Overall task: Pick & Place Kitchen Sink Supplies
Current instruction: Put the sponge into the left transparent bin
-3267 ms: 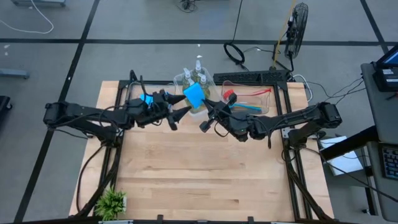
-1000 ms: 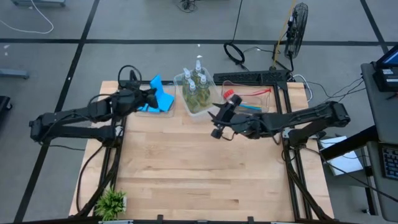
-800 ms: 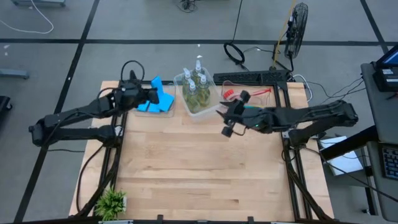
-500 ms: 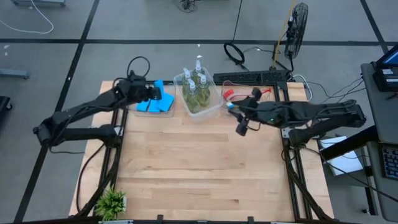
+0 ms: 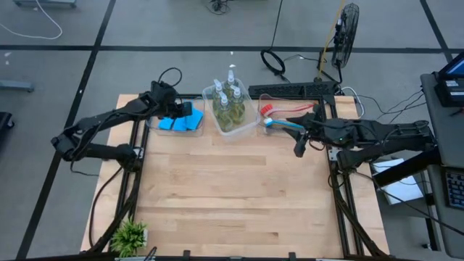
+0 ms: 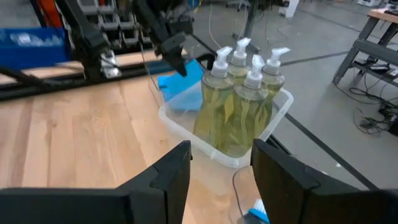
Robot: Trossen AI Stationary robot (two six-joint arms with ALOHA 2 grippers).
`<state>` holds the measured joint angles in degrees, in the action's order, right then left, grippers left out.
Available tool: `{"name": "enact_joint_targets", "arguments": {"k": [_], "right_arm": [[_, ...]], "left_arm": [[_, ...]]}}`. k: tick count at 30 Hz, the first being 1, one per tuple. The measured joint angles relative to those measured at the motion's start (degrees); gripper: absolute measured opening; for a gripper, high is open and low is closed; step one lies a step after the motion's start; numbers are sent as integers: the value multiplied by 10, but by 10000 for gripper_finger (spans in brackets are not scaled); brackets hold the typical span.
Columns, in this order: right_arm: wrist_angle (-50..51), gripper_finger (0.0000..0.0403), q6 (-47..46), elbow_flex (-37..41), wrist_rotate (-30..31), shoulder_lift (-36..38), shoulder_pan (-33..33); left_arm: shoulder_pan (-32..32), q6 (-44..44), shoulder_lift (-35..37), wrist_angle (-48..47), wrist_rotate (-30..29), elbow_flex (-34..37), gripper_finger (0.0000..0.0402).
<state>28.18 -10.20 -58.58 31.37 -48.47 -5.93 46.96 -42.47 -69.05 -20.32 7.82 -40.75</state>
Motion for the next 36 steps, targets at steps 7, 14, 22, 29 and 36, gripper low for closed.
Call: {"name": "enact_joint_targets", "arguments": {"k": [7, 14, 22, 29, 36], "right_arm": [[-69, 155, 4, 56, -1, 40, 0], [-74, 155, 4, 69, -1, 46, 0], [-74, 155, 4, 69, -1, 47, 0], [-74, 155, 4, 69, -1, 47, 0], [-97, 155, 4, 69, -2, 47, 0]], "left_arm": [[24, 2, -12, -6, 42, 0, 7], [33, 8, -37, -10, 61, 0, 7], [33, 27, -66, -8, 59, 0, 26], [33, 53, -60, -4, 56, 0, 64], [33, 70, -58, -5, 56, 0, 143]]}}
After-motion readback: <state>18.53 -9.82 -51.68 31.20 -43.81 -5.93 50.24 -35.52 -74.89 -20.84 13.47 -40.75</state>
